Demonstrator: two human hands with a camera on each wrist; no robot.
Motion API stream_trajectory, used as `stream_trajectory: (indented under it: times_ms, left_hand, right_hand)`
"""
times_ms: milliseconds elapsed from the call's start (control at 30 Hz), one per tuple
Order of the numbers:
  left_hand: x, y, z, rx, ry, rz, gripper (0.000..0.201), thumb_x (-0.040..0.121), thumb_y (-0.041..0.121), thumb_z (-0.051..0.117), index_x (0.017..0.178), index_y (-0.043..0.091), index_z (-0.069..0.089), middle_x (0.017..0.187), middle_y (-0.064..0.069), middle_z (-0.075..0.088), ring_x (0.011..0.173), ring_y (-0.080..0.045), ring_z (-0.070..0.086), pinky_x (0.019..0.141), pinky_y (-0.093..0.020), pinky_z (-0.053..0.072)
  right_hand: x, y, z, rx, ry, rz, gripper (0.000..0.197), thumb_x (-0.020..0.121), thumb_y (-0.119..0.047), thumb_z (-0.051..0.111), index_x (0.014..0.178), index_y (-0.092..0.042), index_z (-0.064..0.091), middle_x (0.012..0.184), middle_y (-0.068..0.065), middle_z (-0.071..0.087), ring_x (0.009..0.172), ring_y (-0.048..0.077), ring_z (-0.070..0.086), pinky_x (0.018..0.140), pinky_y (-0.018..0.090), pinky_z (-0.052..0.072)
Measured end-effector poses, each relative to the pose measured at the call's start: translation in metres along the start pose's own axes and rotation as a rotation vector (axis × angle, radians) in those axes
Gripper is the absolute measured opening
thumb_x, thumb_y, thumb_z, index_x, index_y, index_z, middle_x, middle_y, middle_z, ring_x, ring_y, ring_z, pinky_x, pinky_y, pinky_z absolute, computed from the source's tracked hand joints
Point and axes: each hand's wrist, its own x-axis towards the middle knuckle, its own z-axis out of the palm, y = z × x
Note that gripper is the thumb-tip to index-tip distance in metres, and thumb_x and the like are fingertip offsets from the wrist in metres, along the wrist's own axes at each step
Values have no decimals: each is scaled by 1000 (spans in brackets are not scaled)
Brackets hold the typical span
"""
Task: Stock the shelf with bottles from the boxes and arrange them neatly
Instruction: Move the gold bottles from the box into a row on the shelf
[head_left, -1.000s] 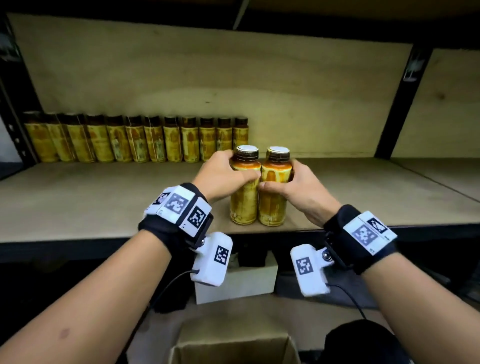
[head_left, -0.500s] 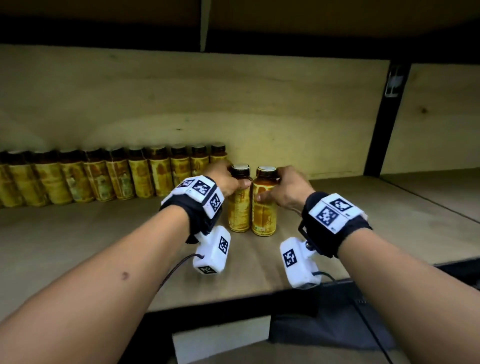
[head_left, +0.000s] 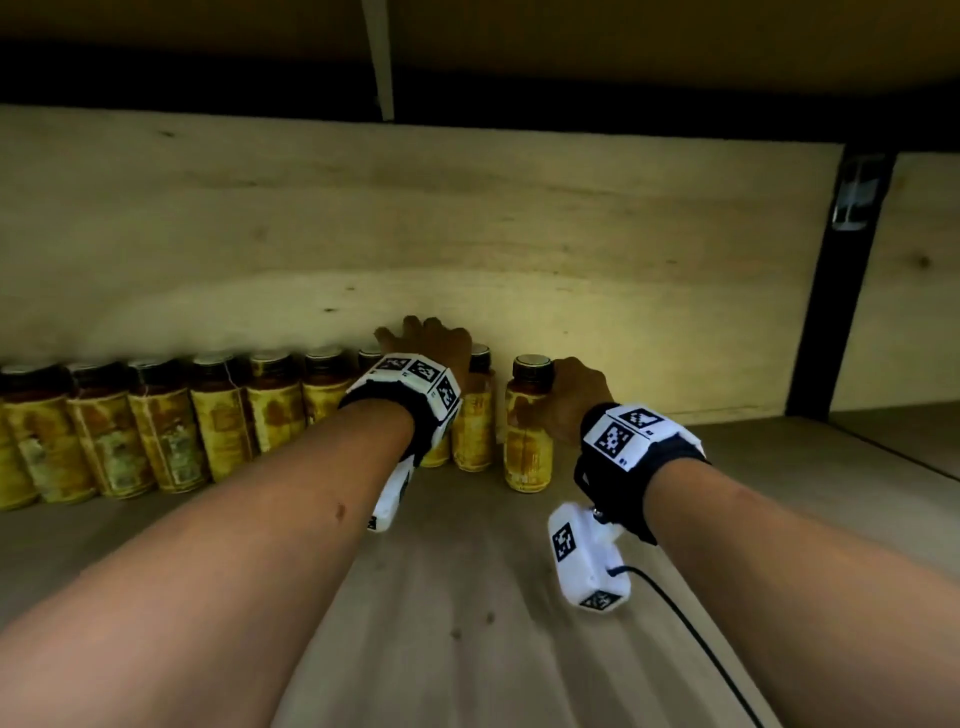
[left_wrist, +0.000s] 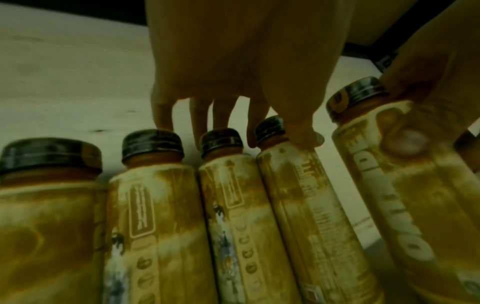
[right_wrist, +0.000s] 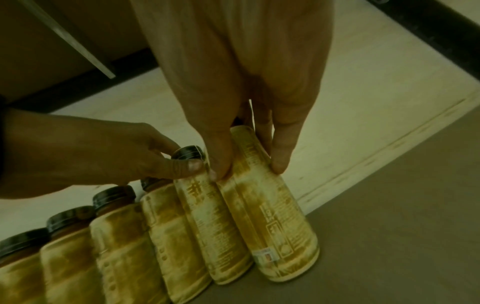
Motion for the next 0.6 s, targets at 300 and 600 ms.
stream_trajectory:
  times_ms: [300,600]
  left_hand:
    - [43,-10,24,-56,39,129,54,90,51,56,123,8,48,125,-18,54,116,-39,49,103,-45,35]
    - [13,3,16,-8,153,114,73,91,42,59,147,13,22,148,-20,28,138,-39,25,111,-55,27]
  right_hand:
    - [62,2,25,6,57,-34,44,88,-27,69,129,-14,58,122,11,64,108,29,63,73,25,42]
    - [38,13,22,149,-75,94,122,56,-55,88,147,-3,27,145,19,43,122,30,52,89,39,49]
